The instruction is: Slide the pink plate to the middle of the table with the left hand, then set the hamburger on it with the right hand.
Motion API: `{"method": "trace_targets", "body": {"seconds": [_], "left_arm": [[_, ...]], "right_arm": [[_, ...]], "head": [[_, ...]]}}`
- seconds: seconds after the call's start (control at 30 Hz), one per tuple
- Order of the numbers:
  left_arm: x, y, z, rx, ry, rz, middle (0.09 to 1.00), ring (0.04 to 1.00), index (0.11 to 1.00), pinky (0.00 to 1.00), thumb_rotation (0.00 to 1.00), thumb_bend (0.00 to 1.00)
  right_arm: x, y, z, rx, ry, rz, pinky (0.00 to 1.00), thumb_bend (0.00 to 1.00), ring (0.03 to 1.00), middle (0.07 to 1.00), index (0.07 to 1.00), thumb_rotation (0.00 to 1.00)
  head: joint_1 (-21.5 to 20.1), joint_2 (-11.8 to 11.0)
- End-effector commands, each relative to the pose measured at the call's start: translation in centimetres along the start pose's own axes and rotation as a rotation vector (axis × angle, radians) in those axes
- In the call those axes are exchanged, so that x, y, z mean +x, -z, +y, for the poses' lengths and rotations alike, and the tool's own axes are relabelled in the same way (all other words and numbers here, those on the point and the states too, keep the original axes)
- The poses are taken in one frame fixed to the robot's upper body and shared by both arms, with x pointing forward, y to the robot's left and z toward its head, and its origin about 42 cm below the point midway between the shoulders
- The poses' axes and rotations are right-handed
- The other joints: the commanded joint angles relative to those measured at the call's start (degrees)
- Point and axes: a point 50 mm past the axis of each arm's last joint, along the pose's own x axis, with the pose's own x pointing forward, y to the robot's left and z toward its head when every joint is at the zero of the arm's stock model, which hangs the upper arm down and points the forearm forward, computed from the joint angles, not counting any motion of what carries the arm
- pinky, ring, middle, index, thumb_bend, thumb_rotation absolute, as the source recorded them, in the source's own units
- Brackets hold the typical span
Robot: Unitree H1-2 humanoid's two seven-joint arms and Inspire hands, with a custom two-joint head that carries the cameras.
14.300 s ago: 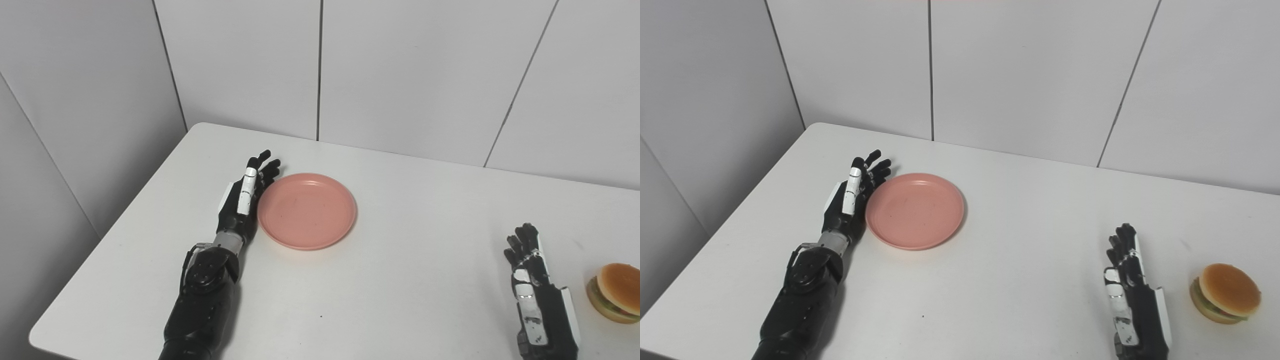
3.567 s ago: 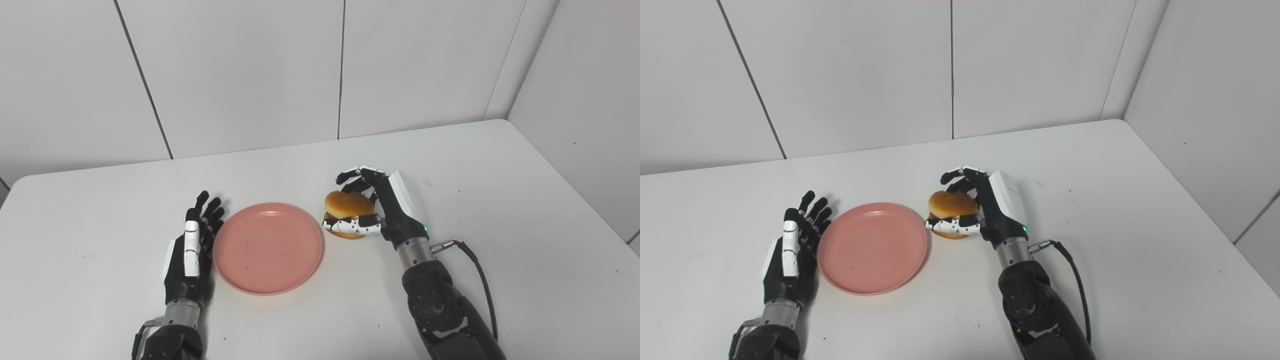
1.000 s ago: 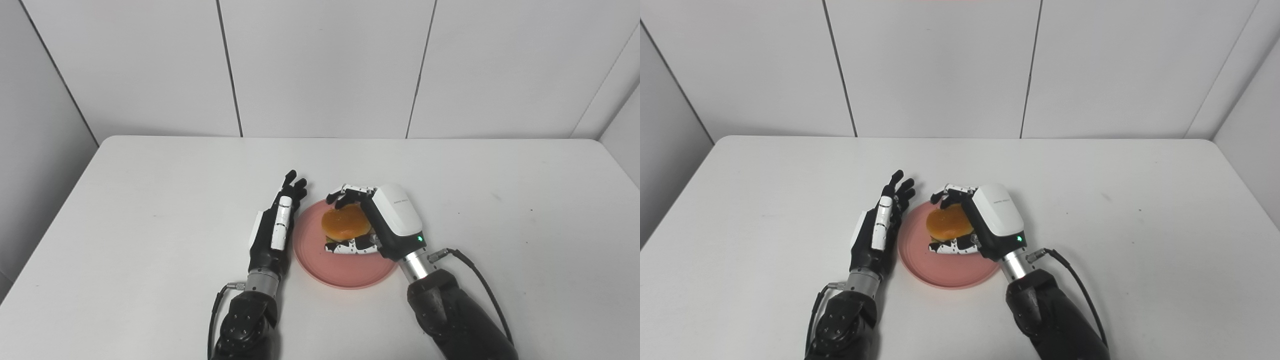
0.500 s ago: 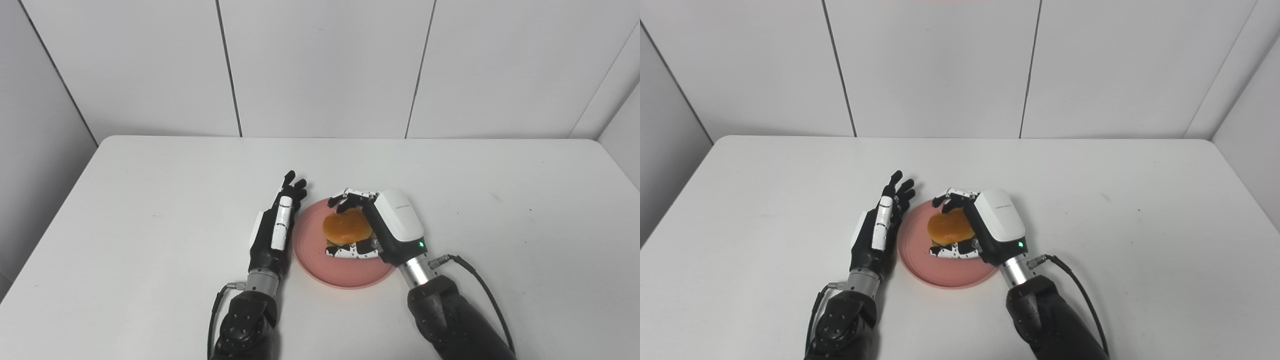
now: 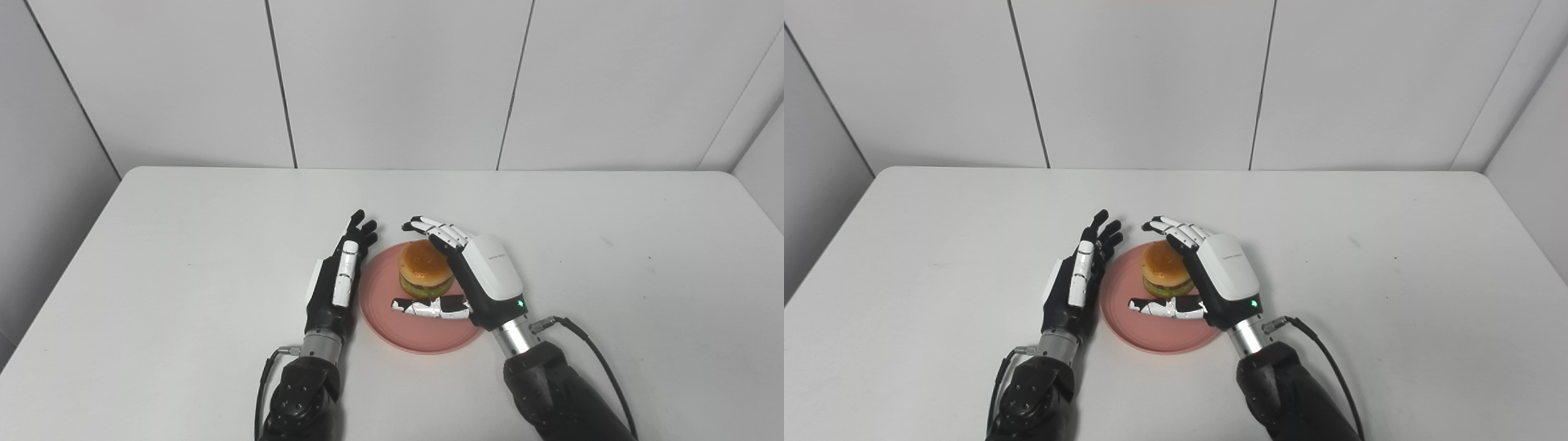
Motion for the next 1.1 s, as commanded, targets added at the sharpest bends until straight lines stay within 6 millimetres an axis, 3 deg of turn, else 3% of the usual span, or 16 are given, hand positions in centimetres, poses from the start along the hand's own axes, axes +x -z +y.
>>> {"method": "trace_targets", "body": {"seconds": [0.0, 0.07, 0.4, 0.57, 0.67, 0.87, 1.07], "left_arm": [[-1.8, 2.3, 0.4, -0.008, -0.017, 0.068, 0.924, 0.926, 0.932, 1.00, 1.00, 0.63], [-1.8, 2.3, 0.5, -0.008, -0.016, 0.064, 0.925, 0.930, 0.934, 1.00, 1.00, 0.63], [-1.8, 2.2, 0.7, -0.012, -0.022, 0.060, 0.927, 0.934, 0.938, 0.99, 1.00, 0.62], [-1.9, 2.1, 1.1, -0.007, -0.028, 0.062, 0.928, 0.937, 0.942, 0.99, 1.00, 0.62], [-2.0, 2.2, 1.4, 0.005, -0.034, 0.051, 0.927, 0.933, 0.938, 0.98, 1.00, 0.61], [-2.7, 2.2, 2.1, 0.032, -0.055, -0.032, 0.922, 0.925, 0.913, 0.96, 1.00, 0.56], [-3.2, 2.3, 3.1, 0.077, -0.051, -0.049, 0.955, 0.960, 0.939, 1.00, 1.00, 0.57]], "right_arm": [[-1.2, 0.1, -0.1, 0.017, 0.002, -0.013, 0.73, 0.63, 0.826, 0.856, 0.822, 0.58], [-1.4, 0.1, -0.1, 0.015, 0.001, -0.006, 0.78, 0.63, 0.875, 0.893, 0.833, 0.60], [-2.8, 0.3, -0.4, 0.072, 0.053, -0.024, 0.82, 0.63, 0.894, 0.918, 0.861, 0.61], [-4.1, 1.3, -1.1, 0.176, 0.143, 0.050, 0.85, 0.63, 0.934, 0.953, 0.933, 0.72], [-4.7, 2.2, -1.3, 0.244, 0.192, 0.109, 0.88, 0.66, 0.961, 0.986, 0.987, 0.86], [-5.4, 2.6, -1.9, 0.401, 0.245, 0.176, 0.90, 0.64, 0.957, 0.993, 0.991, 0.94], [-5.7, 3.0, -1.1, 0.531, 0.272, 0.279, 0.94, 0.63, 0.994, 1.000, 1.000, 1.00]], "head": [[0.08, -0.07], [0.03, 0.02], [0.10, -0.06], [0.20, -0.14], [0.16, -0.03], [-0.12, 0.01], [-0.35, 0.10]]}}
